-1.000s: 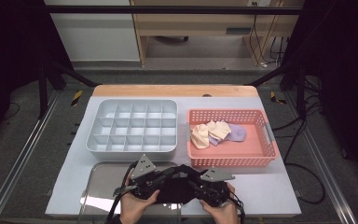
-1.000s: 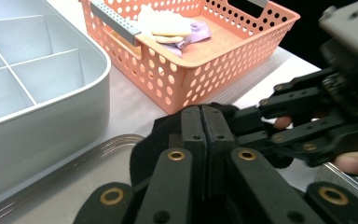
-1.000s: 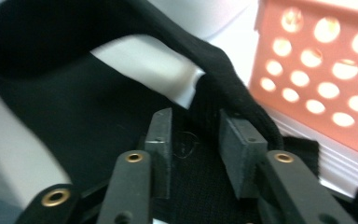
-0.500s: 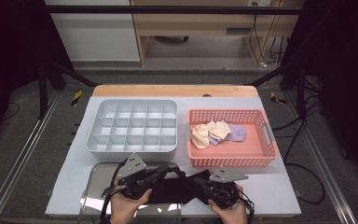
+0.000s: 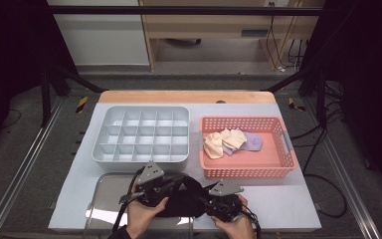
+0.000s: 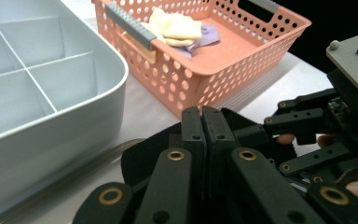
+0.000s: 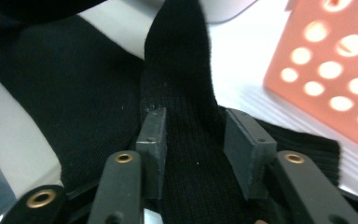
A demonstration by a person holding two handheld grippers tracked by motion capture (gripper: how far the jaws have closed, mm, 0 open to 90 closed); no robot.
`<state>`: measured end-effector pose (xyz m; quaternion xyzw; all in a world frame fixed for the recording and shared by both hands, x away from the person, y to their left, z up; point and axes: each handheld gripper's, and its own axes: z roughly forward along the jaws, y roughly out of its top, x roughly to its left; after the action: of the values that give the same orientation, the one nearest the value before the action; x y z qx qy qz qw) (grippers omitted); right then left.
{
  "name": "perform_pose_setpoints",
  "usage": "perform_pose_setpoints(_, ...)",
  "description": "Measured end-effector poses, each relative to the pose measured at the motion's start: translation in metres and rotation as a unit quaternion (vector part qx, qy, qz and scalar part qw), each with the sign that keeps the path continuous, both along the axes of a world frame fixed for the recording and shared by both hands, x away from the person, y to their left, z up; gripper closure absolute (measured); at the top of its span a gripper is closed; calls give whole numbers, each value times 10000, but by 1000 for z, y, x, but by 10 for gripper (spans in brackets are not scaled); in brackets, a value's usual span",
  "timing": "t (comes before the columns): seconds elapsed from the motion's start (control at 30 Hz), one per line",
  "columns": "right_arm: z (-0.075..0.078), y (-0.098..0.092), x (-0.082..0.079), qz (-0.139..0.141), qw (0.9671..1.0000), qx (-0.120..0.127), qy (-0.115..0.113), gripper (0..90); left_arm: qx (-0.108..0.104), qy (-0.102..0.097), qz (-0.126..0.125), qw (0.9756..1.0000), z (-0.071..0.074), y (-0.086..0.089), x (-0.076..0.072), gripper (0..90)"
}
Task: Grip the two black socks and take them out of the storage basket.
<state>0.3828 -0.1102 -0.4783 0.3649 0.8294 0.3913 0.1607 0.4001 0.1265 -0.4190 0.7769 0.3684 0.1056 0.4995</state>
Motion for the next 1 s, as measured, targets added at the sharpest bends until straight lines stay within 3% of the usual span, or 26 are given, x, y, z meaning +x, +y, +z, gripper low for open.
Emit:
perform_pose_setpoints(0.17, 4, 1, -1, 79, 9999, -37, 69, 884, -30, 24, 45, 10000, -2, 3, 2, 878)
perform_pose_setpoints(0.27, 13, -5, -3, 181, 9997, 116, 145, 896, -118, 3, 55, 9999, 2, 7, 0, 878)
perform_pose_setpoints(0.37, 29, -17, -9, 356, 9975, 582, 189, 897, -222, -56, 44, 9997, 11, 12, -4, 878)
perform_pose_setpoints(0.47, 43, -31, -13, 459, 9924, 1111, 257, 897, -203, -83, 21, 9998, 18, 12, -7, 877)
perform_pose_setpoints(0.53, 46, -37, -10, 341, 9907, 1241, 441, 895, -93, -46, 16, 9999, 17, 9, -6, 876)
perform_pose_setpoints(0.63, 36, -42, 1, -204, 9943, 898, 540, 885, 129, 127, 6, 9998, 5, 1, 1, 875)
perform_pose_setpoints(0.7, 25, -40, 9, -467, 9960, 579, 487, 858, 305, 273, 1, 9992, -6, -3, 7, 875)
perform_pose_setpoints(0.77, 19, -35, 14, -577, 9976, 260, 268, 804, 372, 367, -17, 9986, -16, -5, 11, 875)
perform_pose_setpoints(0.8, 19, -33, 14, -595, 9978, 214, 174, 778, 380, 413, -7, 9984, -19, -6, 11, 876)
perform_pose_setpoints(0.83, 20, -32, 13, -585, 9980, 231, 10, 745, 380, 413, -7, 9984, -19, -6, 11, 876)
perform_pose_setpoints(0.87, 20, -32, 13, -585, 9980, 231, 10, 745, 373, 416, -2, 9984, -20, -7, 11, 876)
perform_pose_setpoints(0.97, 33, -29, 2, -485, 9957, 597, -512, 694, 358, 336, -3, 9988, -19, -7, 11, 876)
perform_pose_setpoints(1.0, 35, -28, 0, -425, 9955, 646, -554, 693, 352, 335, 2, 9988, -19, -7, 11, 876)
